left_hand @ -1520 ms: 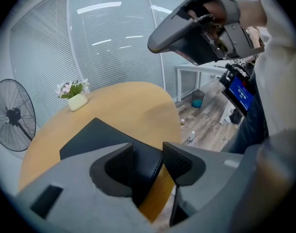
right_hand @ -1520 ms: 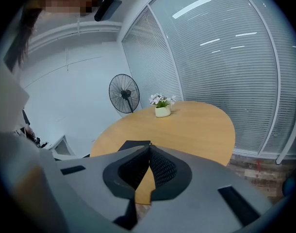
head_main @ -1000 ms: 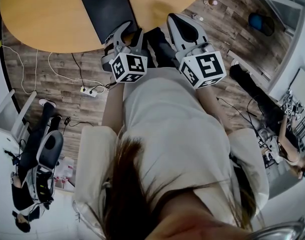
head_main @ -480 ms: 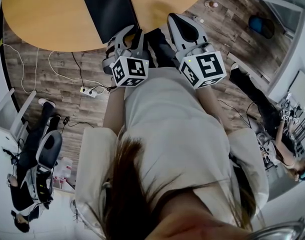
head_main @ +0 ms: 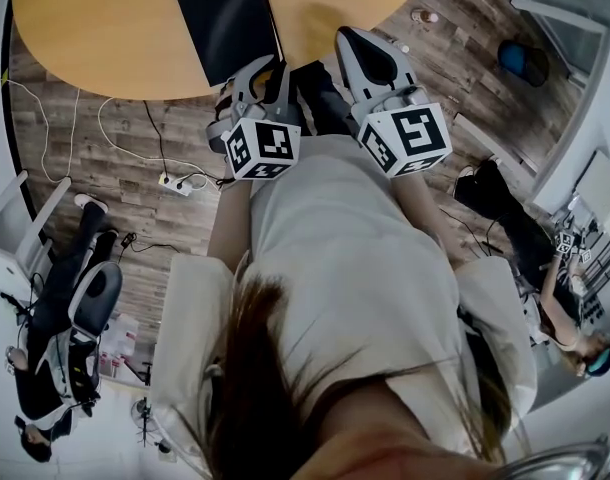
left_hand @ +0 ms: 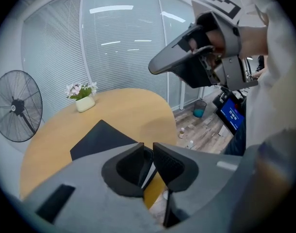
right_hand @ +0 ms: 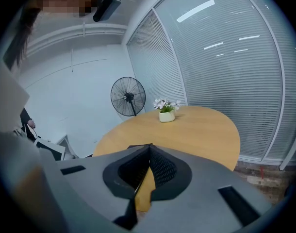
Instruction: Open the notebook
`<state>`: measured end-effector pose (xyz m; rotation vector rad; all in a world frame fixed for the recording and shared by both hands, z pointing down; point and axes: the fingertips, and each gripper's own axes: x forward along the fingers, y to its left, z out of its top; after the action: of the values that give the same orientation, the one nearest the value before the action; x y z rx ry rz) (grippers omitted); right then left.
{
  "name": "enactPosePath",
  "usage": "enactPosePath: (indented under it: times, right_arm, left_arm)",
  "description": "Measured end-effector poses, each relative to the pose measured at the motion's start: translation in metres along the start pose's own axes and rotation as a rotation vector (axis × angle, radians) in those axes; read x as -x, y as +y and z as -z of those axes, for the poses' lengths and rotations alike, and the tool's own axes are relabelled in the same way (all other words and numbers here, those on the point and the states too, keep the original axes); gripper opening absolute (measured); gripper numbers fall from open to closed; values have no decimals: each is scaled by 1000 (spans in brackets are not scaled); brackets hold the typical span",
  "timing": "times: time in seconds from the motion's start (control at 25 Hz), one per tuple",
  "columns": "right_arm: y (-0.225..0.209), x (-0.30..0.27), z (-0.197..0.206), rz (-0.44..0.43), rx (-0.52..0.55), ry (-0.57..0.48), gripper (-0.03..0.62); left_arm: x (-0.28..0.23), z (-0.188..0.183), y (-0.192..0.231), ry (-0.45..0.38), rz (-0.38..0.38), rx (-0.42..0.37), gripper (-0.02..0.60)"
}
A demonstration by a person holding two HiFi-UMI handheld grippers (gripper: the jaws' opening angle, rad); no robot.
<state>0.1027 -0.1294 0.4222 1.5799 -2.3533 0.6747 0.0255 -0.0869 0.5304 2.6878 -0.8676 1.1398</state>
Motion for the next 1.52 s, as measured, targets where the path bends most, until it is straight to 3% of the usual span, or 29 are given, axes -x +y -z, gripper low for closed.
enactPosePath:
  times: [1.52]
  right_arm:
    - [63,-30,-22,-140,124,5,2]
  left_arm:
    - [83,-17,41,-147,-190,136,34]
